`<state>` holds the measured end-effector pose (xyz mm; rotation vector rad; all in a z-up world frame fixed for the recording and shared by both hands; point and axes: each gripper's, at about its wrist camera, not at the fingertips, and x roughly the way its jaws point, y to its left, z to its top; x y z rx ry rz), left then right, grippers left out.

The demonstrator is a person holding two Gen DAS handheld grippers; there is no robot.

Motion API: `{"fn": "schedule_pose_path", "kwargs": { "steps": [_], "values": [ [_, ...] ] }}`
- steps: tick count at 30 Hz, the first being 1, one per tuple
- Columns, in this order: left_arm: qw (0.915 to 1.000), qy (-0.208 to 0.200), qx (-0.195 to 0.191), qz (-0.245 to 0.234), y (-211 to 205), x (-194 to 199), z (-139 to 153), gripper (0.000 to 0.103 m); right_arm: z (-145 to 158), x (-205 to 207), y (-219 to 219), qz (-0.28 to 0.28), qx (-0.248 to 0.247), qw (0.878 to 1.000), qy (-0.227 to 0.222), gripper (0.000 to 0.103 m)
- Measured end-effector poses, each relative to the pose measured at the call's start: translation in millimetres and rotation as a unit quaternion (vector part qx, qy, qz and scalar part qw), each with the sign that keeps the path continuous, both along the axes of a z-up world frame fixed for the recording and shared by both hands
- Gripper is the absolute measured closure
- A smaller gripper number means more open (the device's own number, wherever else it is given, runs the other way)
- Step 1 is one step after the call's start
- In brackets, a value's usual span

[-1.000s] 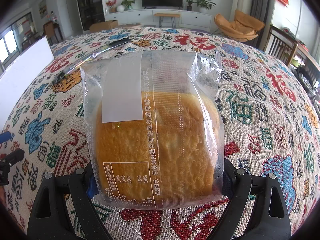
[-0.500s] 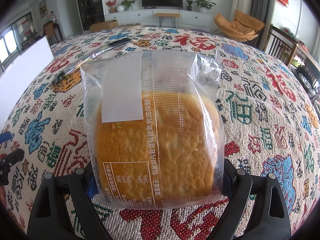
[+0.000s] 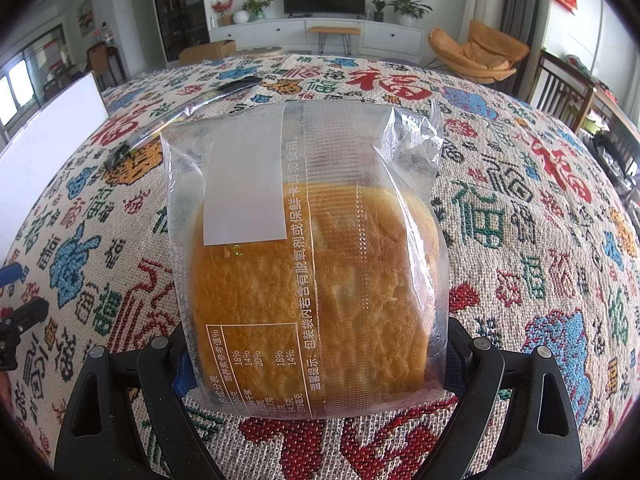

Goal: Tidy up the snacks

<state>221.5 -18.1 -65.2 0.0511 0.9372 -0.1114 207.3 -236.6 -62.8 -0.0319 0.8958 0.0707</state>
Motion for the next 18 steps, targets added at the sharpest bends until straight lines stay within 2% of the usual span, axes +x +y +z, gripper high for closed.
{"fn": "schedule_pose_path", "kwargs": {
  "steps": [18],
  "values": [
    [1.0000,0.000,0.000,0.000,0.2,0.1,-0.5,0.000,0.1,0.0,0.0,0.000,0.000,1.000,0.000,0.011]
  ]
}}
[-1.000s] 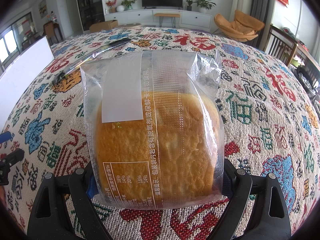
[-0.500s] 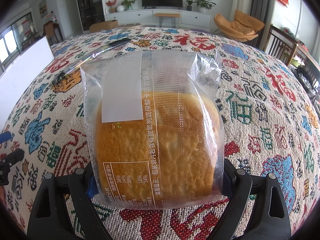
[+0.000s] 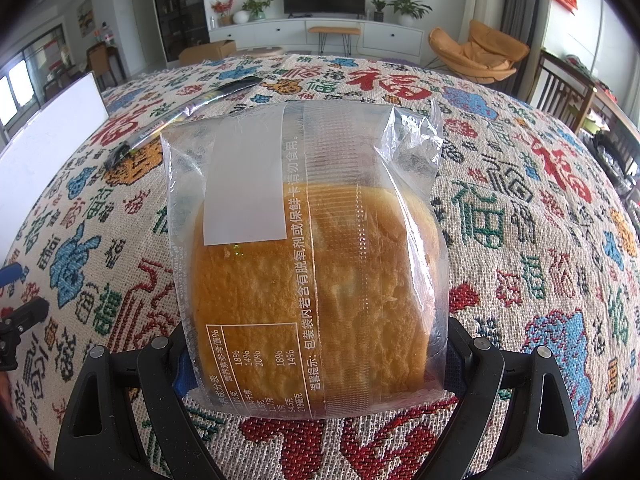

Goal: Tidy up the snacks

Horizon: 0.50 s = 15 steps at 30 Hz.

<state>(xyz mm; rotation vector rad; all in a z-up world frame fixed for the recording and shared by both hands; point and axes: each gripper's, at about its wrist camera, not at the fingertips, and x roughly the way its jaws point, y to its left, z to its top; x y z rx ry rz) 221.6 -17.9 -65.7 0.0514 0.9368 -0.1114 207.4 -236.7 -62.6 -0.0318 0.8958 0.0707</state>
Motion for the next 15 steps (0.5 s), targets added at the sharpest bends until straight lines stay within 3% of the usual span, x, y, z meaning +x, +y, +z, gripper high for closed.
{"fn": "schedule_pose_path", "kwargs": {
  "steps": [11,15],
  "values": [
    [1.0000,0.002,0.001,-0.002,-1.3,-1.4,-0.3,0.000,-0.1,0.0,0.2,0.000,0.000,1.000,0.000,0.011],
    [0.9995,0.028,0.003,-0.013,-1.2,-0.7,1.9,0.000,-0.1,0.0,0.3,0.000,0.000,1.000,0.000,0.011]
  ]
}}
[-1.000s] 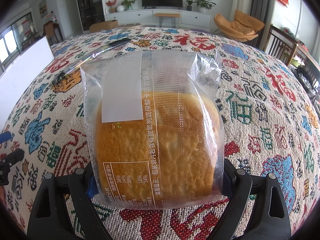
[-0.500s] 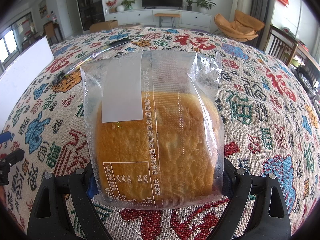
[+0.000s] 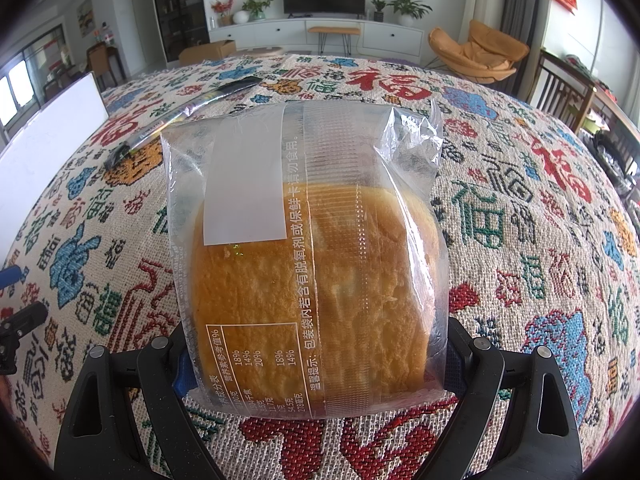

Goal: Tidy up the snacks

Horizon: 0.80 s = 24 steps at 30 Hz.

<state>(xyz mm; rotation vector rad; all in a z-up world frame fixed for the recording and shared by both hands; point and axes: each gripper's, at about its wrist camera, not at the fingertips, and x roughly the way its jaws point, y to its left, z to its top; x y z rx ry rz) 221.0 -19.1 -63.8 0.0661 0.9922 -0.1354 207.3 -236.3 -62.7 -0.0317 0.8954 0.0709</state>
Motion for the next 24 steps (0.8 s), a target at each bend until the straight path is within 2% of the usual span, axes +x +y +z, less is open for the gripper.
{"fn": "schedule_pose_path", "kwargs": {
  "steps": [2,4,6,7,10,14,16,17,18,19,20,21,23,24],
  "values": [
    [0.9997,0.017,-0.019,0.000,5.4,6.5,4.5,0.000,-0.1,0.1,0.0,0.000,0.001,1.000,0.000,0.011],
    [0.9972,0.018,-0.072,-0.007,13.2,21.9,16.8,0.000,0.3,-0.8,0.4,0.000,0.001,1.000,0.000,0.011],
    [0.9947,0.017,-0.099,-0.022,12.5,45.1,33.9,0.000,0.7,-1.2,0.3,0.000,0.001,1.000,0.000,0.010],
    [0.9949,0.015,-0.095,-0.030,7.9,59.7,43.0,0.000,0.7,-1.3,0.4,0.000,0.001,1.000,0.000,0.010],
    [0.9972,-0.002,-0.052,-0.054,-13.5,109.7,63.0,0.000,0.7,-1.2,0.4,0.000,0.001,1.000,0.000,0.010],
    [0.9973,0.035,-0.051,-0.039,-27.4,186.7,49.3,0.002,0.4,-1.1,0.2,0.000,0.001,1.000,0.000,0.011],
    [0.9968,0.053,-0.052,-0.029,-34.4,212.3,33.4,0.009,0.4,-1.1,0.4,0.000,0.001,1.000,0.000,0.011],
    [0.9968,0.062,-0.044,-0.026,-38.6,220.9,25.0,0.016,0.3,-1.0,0.4,0.000,0.001,1.000,-0.001,0.011],
    [0.9967,0.070,-0.033,-0.026,-43.5,226.5,17.7,0.026,0.3,-1.0,0.4,0.000,0.000,1.000,-0.001,0.011],
    [0.9969,0.072,-0.018,-0.028,-49.0,228.3,11.3,0.032,0.3,-1.0,0.4,0.000,0.000,1.000,-0.001,0.011],
    [0.9981,0.049,0.010,-0.036,-54.8,224.4,12.3,0.040,0.8,-1.2,-0.4,0.000,0.001,1.000,-0.001,0.011],
    [0.9977,0.040,0.015,-0.053,-58.9,219.1,12.9,0.064,0.7,-1.2,-0.3,0.000,0.001,1.000,-0.001,0.011],
    [0.9970,0.036,0.015,-0.066,-60.5,207.0,16.9,0.079,0.7,-1.2,-0.3,0.000,0.001,1.000,-0.001,0.011],
    [0.9972,0.031,0.009,-0.067,-56.3,196.9,20.6,0.082,0.7,-1.2,-0.3,0.000,0.001,1.000,-0.001,0.011]
  ]
}}
